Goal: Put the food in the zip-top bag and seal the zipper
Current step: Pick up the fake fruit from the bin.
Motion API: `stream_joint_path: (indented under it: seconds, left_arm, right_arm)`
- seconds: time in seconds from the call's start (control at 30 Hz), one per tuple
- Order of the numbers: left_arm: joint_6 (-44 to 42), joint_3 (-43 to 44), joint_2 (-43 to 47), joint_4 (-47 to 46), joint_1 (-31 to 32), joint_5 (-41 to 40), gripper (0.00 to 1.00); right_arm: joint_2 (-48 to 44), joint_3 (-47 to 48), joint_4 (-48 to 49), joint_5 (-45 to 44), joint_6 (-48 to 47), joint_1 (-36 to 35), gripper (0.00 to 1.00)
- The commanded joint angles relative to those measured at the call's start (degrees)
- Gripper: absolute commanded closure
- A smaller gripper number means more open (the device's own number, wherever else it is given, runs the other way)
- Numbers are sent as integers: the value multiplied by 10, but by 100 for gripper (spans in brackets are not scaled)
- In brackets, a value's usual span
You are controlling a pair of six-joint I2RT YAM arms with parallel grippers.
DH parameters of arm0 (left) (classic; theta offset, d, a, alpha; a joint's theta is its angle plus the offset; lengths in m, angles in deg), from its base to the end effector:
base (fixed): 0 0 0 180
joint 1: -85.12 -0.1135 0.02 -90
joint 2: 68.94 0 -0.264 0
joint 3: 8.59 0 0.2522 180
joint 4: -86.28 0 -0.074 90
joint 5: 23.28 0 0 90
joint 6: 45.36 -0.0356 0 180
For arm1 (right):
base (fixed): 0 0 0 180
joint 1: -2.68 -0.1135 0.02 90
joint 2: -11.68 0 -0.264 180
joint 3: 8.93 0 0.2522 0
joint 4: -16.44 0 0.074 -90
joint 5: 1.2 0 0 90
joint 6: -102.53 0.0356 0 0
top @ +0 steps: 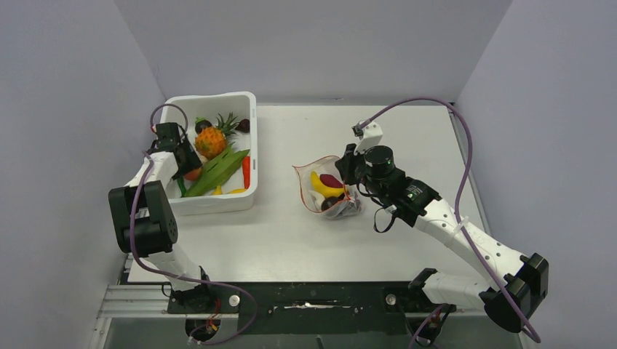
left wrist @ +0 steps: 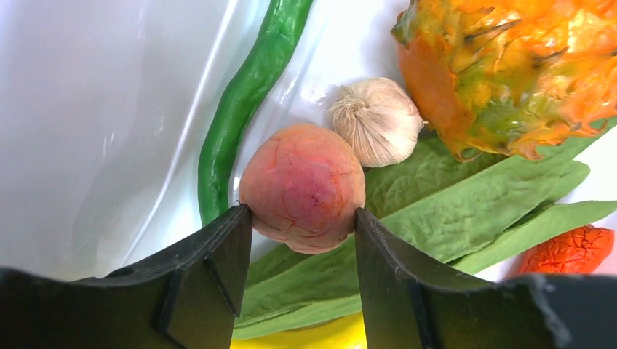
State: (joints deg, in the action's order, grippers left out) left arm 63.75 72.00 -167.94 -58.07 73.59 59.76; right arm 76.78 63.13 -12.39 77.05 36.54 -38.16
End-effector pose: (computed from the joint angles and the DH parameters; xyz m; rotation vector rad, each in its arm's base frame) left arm 0.3565 0.0771 0.2061 -0.7099 2.4044 0.0984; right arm 0.2016 0.1647 0.3430 -0.1534 1.9781 0.5457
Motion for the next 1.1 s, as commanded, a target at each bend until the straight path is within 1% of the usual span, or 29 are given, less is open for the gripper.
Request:
stream_joint_path:
  seconds: [0.0, 0.33, 0.5, 0.7, 0.83, 1.07]
  left_arm:
    - [9, 28, 53, -1, 9, -8, 65]
    - [7, 14, 134, -4, 33, -22, 65]
    - [14, -1, 184, -12, 61, -1, 66]
    - [1, -7, 232, -10, 104, 38, 66]
    - [6, -8, 261, -7, 127, 75, 66]
    - [24, 6, 312, -3, 146, 168, 66]
  right_arm:
    - [-19, 19, 28, -2, 16, 3, 100]
    - [0, 40, 9, -2, 40, 3, 100]
    - [23, 51, 19, 7, 66, 3, 100]
    - [55, 79, 26, 7, 76, 2, 100]
    - [60, 89, 28, 9, 85, 3, 100]
    - [61, 132, 24, 57, 125, 4, 100]
